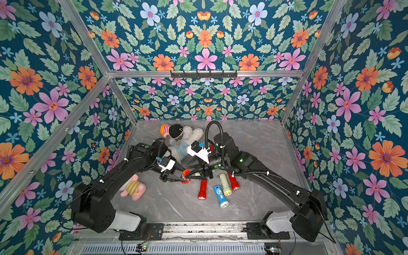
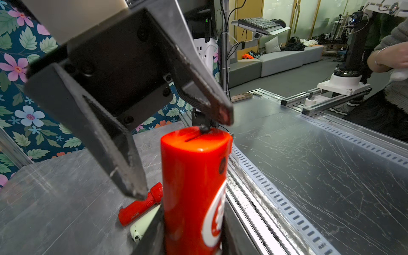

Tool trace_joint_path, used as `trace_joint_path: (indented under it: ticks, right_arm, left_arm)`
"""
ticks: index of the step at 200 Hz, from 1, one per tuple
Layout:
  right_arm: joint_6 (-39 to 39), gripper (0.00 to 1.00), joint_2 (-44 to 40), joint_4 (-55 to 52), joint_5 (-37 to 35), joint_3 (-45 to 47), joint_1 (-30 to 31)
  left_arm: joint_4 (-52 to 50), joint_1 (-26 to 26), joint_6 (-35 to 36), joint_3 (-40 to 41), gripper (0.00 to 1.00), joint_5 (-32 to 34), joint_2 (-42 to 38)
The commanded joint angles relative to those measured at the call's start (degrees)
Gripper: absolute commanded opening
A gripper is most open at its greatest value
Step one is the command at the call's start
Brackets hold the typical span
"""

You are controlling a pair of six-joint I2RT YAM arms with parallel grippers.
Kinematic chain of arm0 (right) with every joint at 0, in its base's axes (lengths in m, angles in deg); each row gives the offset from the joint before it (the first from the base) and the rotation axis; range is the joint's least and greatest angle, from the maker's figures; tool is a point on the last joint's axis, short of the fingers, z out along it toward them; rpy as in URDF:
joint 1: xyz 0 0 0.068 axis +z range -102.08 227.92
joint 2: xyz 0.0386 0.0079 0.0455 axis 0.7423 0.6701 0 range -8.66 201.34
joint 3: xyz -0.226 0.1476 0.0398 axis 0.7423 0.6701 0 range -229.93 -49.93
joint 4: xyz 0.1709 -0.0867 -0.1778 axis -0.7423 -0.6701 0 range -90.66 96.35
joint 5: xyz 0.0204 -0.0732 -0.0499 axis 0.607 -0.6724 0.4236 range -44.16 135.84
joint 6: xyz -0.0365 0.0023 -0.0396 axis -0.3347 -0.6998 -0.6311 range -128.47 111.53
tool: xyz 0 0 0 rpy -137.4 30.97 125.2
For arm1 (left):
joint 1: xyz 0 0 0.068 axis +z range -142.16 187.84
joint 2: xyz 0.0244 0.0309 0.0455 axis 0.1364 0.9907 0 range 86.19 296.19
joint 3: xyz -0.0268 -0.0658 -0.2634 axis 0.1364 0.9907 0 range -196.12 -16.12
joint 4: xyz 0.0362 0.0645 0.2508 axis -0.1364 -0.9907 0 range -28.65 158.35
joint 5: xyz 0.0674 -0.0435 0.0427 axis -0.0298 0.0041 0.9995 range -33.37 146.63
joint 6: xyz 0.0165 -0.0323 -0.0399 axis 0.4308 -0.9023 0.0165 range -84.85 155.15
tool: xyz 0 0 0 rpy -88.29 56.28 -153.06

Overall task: Close the plug at the bottom of the flashlight
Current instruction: Close the plug of the flashlight.

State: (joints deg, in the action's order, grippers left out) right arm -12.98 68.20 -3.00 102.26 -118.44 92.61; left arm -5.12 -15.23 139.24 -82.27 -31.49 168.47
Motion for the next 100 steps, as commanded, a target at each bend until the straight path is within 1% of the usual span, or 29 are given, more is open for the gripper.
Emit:
trace_joint_path:
  ticks: [1, 33, 53, 81, 100]
  right_arm:
    - [-1.25, 0.53, 0.09, 0.34, 0.87, 0.00, 0.04]
    - [-1.46, 0.48, 0.46, -0.04, 1.24, -0.44, 0.05]
    - [-1.98, 0.42, 1.07, -1.21, 1.18, -1.02, 0.07]
    - [-2.53, 0.39, 2.28, -3.37, 0.84, -2.15, 0.05]
    - [-2.52, 0.34, 2.59, -3.66, 0.63, -2.24, 0.05]
  left_arm:
    - [-1.29, 0.04, 0.14, -0.14, 0.00, -9.01, -0.27]
    - [-1.31, 0.04, -0.03, -0.14, 0.00, -9.01, -0.31]
    - [-1.28, 0.04, -0.08, -0.12, 0.00, -9.07, -0.49]
    - [-1.24, 0.04, -0.21, -0.22, 0.00, -9.01, -0.60]
    - [-1.31, 0.04, -0.31, -0.21, 0.00, -9.08, -0.57]
